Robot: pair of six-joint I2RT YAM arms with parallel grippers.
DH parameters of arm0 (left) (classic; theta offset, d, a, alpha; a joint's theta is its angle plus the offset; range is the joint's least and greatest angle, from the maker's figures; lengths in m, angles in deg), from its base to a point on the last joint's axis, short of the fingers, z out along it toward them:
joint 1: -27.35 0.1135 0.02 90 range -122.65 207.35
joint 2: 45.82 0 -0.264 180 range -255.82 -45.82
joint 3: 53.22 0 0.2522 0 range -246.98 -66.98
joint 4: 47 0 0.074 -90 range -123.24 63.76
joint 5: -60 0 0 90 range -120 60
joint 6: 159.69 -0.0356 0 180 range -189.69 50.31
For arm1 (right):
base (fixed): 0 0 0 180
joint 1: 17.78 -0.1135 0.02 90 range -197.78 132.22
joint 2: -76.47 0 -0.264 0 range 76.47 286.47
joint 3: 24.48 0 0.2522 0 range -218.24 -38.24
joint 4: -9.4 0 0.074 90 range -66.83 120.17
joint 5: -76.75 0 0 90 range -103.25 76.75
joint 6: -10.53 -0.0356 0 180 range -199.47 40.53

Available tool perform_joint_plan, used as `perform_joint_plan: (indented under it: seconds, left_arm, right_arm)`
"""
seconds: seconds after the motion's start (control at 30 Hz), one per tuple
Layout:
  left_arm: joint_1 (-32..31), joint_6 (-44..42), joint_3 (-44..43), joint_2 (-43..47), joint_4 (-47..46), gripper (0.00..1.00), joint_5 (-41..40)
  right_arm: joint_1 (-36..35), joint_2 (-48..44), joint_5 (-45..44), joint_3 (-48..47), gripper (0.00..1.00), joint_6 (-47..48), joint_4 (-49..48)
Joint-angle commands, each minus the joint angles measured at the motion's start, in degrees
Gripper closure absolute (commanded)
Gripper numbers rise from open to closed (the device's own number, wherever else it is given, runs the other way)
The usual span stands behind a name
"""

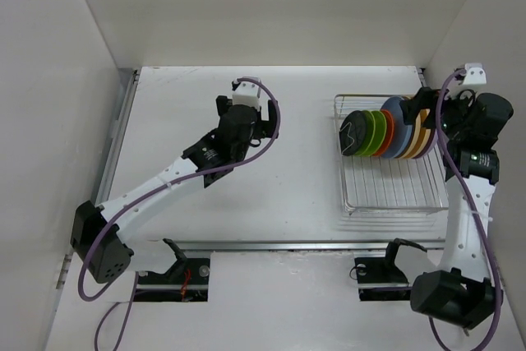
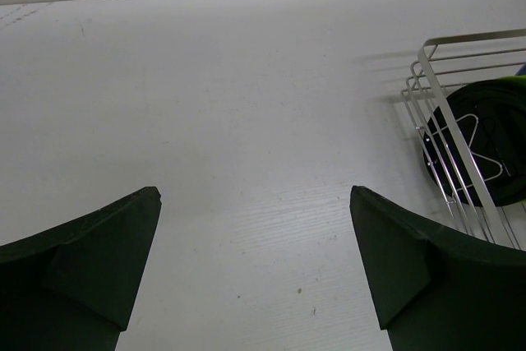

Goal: Unload the plates from the dish rack

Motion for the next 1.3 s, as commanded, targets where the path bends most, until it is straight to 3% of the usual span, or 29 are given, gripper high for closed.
perform_joint_plan:
  seconds: [0.0,0.17,0.23,0.27,0.3,0.37,0.4,0.43,0.57,0.9,1.27]
  left_arm:
    - [-0.06,0.23,-2.92,0.48,-1.11,0.0,-1.08]
    - [-0.06,0.23,-2.92,1.0,-0.58,0.0,-1.08]
    - [-0.06,0.23,-3.45,1.53,-0.58,0.0,-1.08]
    - [-0.06,0.23,-3.45,1.53,-0.58,0.0,-1.08]
    - [-0.06,0.23,-3.45,1.53,-0.58,0.0,-1.08]
    - [-0.06,0.23,-3.45,2.15,-0.58,0.0,-0.56]
    - [-0.06,0.23,-3.45,2.15,-0.58,0.0,-0.56]
    - [-0.06,0.23,-3.45,2.67,-0.58,0.0,-0.56]
    - [-0.06,0.23,-3.45,2.68,-0.06,0.0,-0.56]
    - [-0.06,0.23,-3.45,2.15,-0.06,0.0,-0.56]
    - [-0.06,0.23,-3.45,2.15,-0.06,0.0,-0.56]
  right_arm:
    - [-0.63,2.29,-4.25,-1.85,0.0,2.73,-0.32]
    - [-5.81,10.2,-10.04,-6.51,0.0,7.57,7.66]
    - [-8.53,13.28,-11.2,-7.75,0.08,8.97,9.26]
    - [-9.59,13.82,-14.24,-8.27,0.14,8.98,9.27]
    - [-10.73,13.82,-15.67,-8.28,0.31,8.98,9.27]
    - [-14.42,15.05,-19.7,-8.28,0.48,8.98,8.75]
    - [-15.82,15.57,-21.2,-8.28,0.63,8.98,8.74]
    - [-18.79,16.27,-22.7,-8.28,0.65,8.98,8.74]
    - [-24.52,19.0,-27.63,-8.28,0.65,10.21,8.75]
    - [-30.07,24.63,-37.12,-7.66,0.63,10.21,7.08]
    - [-31.74,27.0,-42.13,-6.61,0.69,10.21,5.4]
